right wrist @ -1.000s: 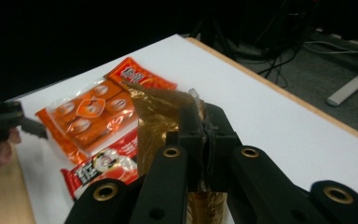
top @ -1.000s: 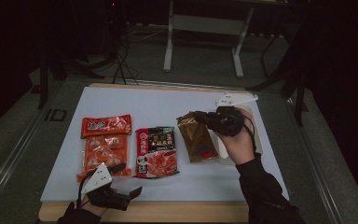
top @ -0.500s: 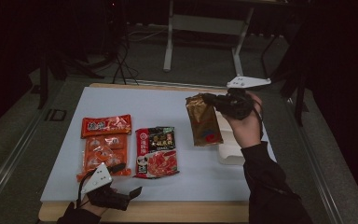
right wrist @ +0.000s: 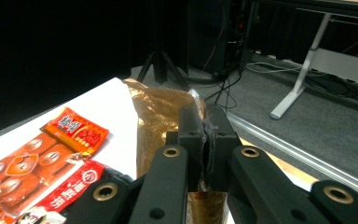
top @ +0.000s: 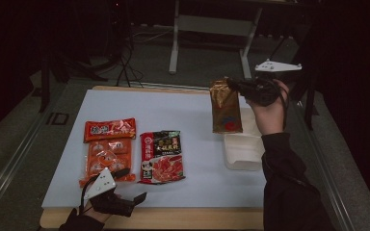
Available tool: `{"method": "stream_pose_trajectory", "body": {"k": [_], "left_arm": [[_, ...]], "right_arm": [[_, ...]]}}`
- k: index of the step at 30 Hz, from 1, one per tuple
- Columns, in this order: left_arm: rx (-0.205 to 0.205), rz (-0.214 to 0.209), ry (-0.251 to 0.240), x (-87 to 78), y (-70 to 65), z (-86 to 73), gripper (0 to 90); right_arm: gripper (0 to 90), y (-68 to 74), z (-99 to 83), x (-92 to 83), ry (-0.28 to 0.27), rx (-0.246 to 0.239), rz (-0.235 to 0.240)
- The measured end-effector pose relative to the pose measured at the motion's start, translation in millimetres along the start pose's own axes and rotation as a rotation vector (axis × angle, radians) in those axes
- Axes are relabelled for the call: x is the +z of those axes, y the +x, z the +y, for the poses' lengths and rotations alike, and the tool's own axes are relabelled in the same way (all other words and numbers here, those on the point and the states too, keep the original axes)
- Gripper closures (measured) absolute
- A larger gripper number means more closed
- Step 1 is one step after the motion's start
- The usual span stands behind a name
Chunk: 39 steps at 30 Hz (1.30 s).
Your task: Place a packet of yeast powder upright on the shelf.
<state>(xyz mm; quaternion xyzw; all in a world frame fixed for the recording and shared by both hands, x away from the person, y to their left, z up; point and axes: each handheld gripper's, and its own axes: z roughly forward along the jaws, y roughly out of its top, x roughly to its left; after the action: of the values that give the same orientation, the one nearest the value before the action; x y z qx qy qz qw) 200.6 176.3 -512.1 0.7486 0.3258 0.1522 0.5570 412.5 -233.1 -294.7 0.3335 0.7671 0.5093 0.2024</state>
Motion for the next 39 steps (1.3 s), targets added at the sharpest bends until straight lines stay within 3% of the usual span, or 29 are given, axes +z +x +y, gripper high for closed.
{"method": "stream_pose_trajectory", "body": {"k": [7,11,14,15,21,25,27,32,39], "left_arm": [[0.0,0.0,0.002,-0.1,0.1,-0.2,0.5],[-0.001,0.001,0.002,0.0,0.2,-0.3,0.5],[-0.002,0.0,0.001,0.1,0.3,-0.4,0.5],[-0.002,0.0,0.003,0.6,0.2,-0.5,0.5],[-0.003,0.0,0.005,0.4,-0.1,-0.8,0.5],[-0.004,0.0,0.008,0.4,-0.4,-1.0,0.5],[-0.006,0.0,0.009,0.3,-0.3,-1.3,0.6],[-0.011,0.003,0.008,-0.2,0.1,-1.7,0.5],[-0.015,0.006,0.006,-1.7,0.2,-2.4,0.5]], "right_arm": [[87.3,-23.6,-0.7,-1.9,-0.012,0.019,-0.048],[87.3,-43.3,-4.4,-2.4,-0.024,0.06,-0.071],[87.3,-52.5,-7.1,-2.2,-0.028,0.076,-0.074],[87.3,-65.1,-12.4,-0.7,-0.038,0.099,-0.052],[87.3,-90.8,-26.7,3.5,-0.058,0.14,-0.06],[87.2,-100.8,-32.2,6.6,-0.07,0.128,-0.084],[87.0,-106.8,-35.4,9.9,-0.079,0.136,-0.081],[86.9,-118.5,-44.5,17.0,-0.141,0.103,-0.083],[86.9,-128.7,-59.2,31.0,-0.157,0.109,-0.072]]}}
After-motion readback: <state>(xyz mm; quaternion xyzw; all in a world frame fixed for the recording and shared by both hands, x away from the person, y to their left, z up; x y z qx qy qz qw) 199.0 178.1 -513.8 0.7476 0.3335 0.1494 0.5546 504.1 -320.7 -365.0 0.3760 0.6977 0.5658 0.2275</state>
